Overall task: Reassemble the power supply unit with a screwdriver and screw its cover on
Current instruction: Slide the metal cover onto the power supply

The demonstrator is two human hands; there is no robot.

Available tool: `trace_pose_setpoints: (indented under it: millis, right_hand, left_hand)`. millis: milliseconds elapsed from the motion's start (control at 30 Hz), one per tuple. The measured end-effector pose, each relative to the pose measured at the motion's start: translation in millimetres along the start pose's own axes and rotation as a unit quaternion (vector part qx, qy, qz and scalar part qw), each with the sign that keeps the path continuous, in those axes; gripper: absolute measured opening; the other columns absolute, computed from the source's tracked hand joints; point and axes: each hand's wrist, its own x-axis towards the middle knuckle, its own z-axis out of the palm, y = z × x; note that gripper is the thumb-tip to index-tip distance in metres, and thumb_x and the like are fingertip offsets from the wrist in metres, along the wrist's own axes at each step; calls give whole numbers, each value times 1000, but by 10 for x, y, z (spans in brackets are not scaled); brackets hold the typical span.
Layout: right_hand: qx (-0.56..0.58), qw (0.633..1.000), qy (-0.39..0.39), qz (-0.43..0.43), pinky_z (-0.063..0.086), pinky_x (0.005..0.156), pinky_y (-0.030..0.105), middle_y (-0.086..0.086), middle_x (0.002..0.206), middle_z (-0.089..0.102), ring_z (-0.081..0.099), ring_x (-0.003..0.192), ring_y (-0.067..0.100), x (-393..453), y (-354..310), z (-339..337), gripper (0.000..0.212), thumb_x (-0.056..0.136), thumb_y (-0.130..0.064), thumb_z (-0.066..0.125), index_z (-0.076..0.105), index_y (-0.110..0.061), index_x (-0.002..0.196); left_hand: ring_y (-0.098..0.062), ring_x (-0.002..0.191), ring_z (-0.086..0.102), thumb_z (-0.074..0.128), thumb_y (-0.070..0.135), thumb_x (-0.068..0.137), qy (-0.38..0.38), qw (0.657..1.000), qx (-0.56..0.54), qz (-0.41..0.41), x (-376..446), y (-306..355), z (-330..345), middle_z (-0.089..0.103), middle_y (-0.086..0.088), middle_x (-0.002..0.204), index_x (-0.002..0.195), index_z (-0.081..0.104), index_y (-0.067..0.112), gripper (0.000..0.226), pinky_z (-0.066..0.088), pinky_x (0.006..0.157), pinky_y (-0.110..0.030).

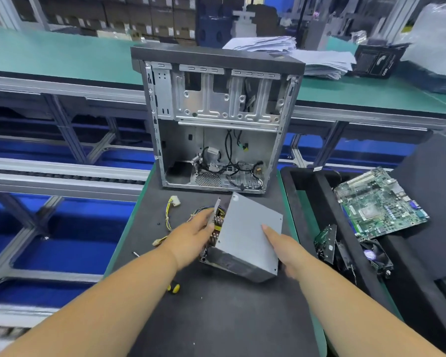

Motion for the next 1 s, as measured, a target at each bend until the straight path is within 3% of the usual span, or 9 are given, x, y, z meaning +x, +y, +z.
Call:
trace_pose_setpoints:
  millis: [133, 267, 367, 467, 567, 633, 767, 900, 1000]
  right_hand:
    - [-66, 998, 3, -13, 48, 99, 39, -2, 116, 69, 65, 106, 21, 39, -31, 5, 53, 90, -58, 58, 62, -17, 124]
    - [-196, 979, 10, -47, 51, 96, 39, 0, 118, 69, 66, 102, 21, -17, -116, 22, 47, 89, -58, 59, 64, -19, 115]
    - [-376, 920, 75, -82, 51, 91, 37, 5, 130, 58, 60, 107, 24, -69, -253, 14, 64, 84, -61, 63, 50, -16, 128]
    - [-465, 872, 50, -141, 35, 111, 43, 4, 155, 18, 27, 141, 29, -126, -442, 10, 128, 61, -67, 78, 0, -30, 155]
    - [-624, 745, -82, -219, 2, 120, 49, -4, 161, -20, -18, 149, 25, -181, -623, 70, 149, 39, -75, 81, -31, -59, 137]
    - [-699, 672, -120, -214, -11, 117, 52, -1, 157, -35, -32, 144, 27, -174, -682, 163, 155, 36, -72, 83, -37, -60, 132]
    - [-767, 606, -132, -163, -12, 116, 59, 2, 155, -38, -33, 143, 30, -159, -727, 347, 157, 42, -68, 86, -40, -54, 134]
    - [-773, 593, -132, -181, -5, 117, 61, 8, 159, -25, -20, 147, 32, -196, -718, 375, 152, 46, -63, 86, -39, -57, 132]
    - [-768, 593, -128, -207, -3, 117, 60, 13, 160, -21, -16, 148, 33, -235, -727, 306, 147, 50, -59, 84, -37, -57, 134]
  left_hand:
    - [-5, 116, 58, 46, 39, 100, 18, 1000, -12, 7, -111, 10, -10, 64, 17, 124, 133, 43, 45, 34, 42, 97, -25]
    - [-11, 111, 63, 49, 34, 98, 25, 999, -34, 3, -217, -45, 20, 69, 10, 119, 132, 47, 37, 35, 45, 103, -38]
    - [-13, 108, 64, 50, 30, 96, 18, 999, -39, 0, -255, -100, 40, 69, 7, 118, 128, 50, 34, 32, 47, 101, -39]
    - [-8, 107, 64, 55, 28, 92, 22, 999, -36, -12, -260, -120, 50, 67, 12, 118, 122, 54, 39, 32, 48, 99, -36]
    - [-2, 93, 65, 61, 27, 86, 35, 999, -21, -18, -237, -120, 48, 67, 20, 110, 113, 55, 46, 33, 52, 92, -32]
    - [3, 84, 64, 63, 30, 82, 37, 999, -13, -20, -226, -117, 43, 67, 24, 102, 104, 52, 55, 34, 52, 85, -27]
    - [14, 89, 58, 61, 31, 83, 40, 999, -13, -19, -214, -107, 57, 66, 26, 102, 100, 49, 63, 39, 45, 76, -12]
    - [1, 97, 57, 54, 30, 88, 26, 999, 37, -4, -200, -97, 53, 61, 27, 108, 136, 32, 61, 61, 43, 75, -17]
    - [-11, 115, 54, 51, 29, 94, 9, 995, 97, 6, -169, -121, 62, 54, 11, 130, 149, 22, 50, 66, 43, 90, -23]
